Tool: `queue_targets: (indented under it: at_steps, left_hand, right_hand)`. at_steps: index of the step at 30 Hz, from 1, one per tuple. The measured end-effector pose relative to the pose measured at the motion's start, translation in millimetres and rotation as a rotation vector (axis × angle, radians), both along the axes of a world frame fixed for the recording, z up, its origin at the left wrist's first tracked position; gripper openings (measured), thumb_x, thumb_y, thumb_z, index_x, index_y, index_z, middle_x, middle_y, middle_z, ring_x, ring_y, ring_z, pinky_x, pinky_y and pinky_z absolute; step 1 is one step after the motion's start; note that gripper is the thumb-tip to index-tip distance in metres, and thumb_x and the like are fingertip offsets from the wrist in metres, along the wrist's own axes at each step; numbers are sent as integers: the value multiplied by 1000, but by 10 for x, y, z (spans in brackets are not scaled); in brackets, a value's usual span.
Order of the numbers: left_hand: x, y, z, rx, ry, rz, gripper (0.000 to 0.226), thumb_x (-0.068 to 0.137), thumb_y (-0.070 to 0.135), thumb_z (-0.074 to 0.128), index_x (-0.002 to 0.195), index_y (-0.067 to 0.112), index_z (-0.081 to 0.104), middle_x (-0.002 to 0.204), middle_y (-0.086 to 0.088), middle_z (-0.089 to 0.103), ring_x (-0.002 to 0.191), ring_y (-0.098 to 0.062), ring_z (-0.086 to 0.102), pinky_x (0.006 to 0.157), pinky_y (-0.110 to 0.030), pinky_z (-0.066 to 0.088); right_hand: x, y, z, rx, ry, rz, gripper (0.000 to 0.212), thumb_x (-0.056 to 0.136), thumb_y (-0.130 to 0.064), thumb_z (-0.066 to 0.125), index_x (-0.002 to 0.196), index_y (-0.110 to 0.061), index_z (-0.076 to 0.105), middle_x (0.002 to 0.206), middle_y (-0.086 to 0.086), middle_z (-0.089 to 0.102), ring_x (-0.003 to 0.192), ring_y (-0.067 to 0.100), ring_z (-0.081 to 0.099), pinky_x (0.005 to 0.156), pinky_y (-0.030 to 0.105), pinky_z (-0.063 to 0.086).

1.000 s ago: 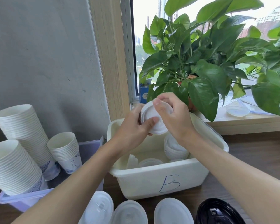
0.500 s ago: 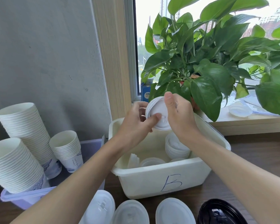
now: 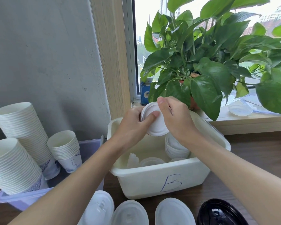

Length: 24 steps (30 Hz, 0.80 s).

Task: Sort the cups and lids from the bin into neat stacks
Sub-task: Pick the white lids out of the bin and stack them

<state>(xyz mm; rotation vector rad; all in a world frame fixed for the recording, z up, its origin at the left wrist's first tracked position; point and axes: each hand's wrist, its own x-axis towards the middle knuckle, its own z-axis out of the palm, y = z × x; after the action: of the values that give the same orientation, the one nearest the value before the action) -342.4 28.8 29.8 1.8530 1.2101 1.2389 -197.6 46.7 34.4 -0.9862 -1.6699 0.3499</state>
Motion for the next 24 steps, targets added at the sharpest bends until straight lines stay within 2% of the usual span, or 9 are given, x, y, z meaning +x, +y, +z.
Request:
queue_targets:
  at_steps: [4, 7, 10, 12, 14, 16, 20, 22, 24]
  left_hand:
    - [-7, -17, 13, 70, 5, -70, 5, 95, 26, 64, 92, 24, 67, 75, 15, 67, 66, 6, 61, 59, -7, 41]
    - [-1, -14, 5, 100, 15, -86, 10, 95, 22, 65, 86, 27, 67, 66, 20, 66, 63, 5, 60, 58, -8, 40]
    - [-18, -2, -8, 110, 0, -91, 8, 95, 22, 66, 91, 16, 71, 70, 14, 65, 62, 2, 57, 58, -10, 39]
    - [-24, -4, -6, 105, -12, -89, 13, 95, 22, 66, 96, 10, 71, 74, 9, 65, 63, 1, 56, 57, -12, 40]
    - [-17, -19, -1, 104, -30, -82, 14, 95, 21, 66, 98, 8, 71, 77, 6, 65, 64, 0, 57, 55, -12, 41]
    - [4, -40, 11, 102, -40, -69, 17, 95, 23, 65, 102, 8, 70, 82, 1, 67, 66, -1, 60, 54, -13, 44]
    - [35, -55, 18, -13, -46, -35, 27, 96, 30, 63, 115, 10, 61, 95, -4, 71, 69, -7, 70, 55, -12, 48]
    - [22, -42, 15, -38, -33, -18, 27, 97, 29, 61, 116, 9, 60, 97, -8, 72, 70, -14, 73, 58, -15, 53]
    - [3, -33, 7, -9, -11, -18, 28, 100, 30, 57, 120, 11, 60, 101, -9, 70, 74, -19, 73, 65, -27, 60]
  right_hand:
    - [-13, 6, -3, -88, 40, 71, 53, 98, -34, 48, 46, -33, 42, 49, -17, 41, 51, 0, 40, 53, 13, 31]
    - [-22, -9, 7, -86, 2, 68, 52, 97, -44, 43, 48, -30, 35, 41, -18, 37, 45, 3, 34, 48, 16, 28]
    - [-22, -49, 27, -53, -50, 49, 44, 92, -51, 34, 56, -27, 34, 44, -19, 44, 47, 1, 40, 50, 16, 30]
    - [-29, -59, 34, -40, -61, 31, 44, 89, -55, 31, 57, -24, 35, 46, -11, 39, 49, 2, 39, 50, 17, 30]
    - [-35, -52, 29, -35, -66, 14, 46, 88, -57, 29, 58, -22, 35, 52, -12, 33, 49, 3, 35, 50, 17, 29]
    - [-37, -42, 17, -46, -28, 16, 47, 91, -55, 30, 58, -21, 35, 54, -11, 33, 50, 4, 33, 50, 18, 28]
    - [12, 4, 12, -2, 136, -63, 44, 103, -33, 30, 61, -22, 33, 56, -9, 31, 50, 4, 32, 51, 20, 27]
    - [44, 18, 10, -1, 139, -74, 38, 104, -31, 30, 70, -21, 44, 60, -7, 40, 55, 3, 39, 56, 22, 31]
    - [46, 12, 0, -35, 118, 5, 24, 100, -34, 36, 93, -22, 56, 76, -10, 57, 70, -2, 50, 65, 14, 39]
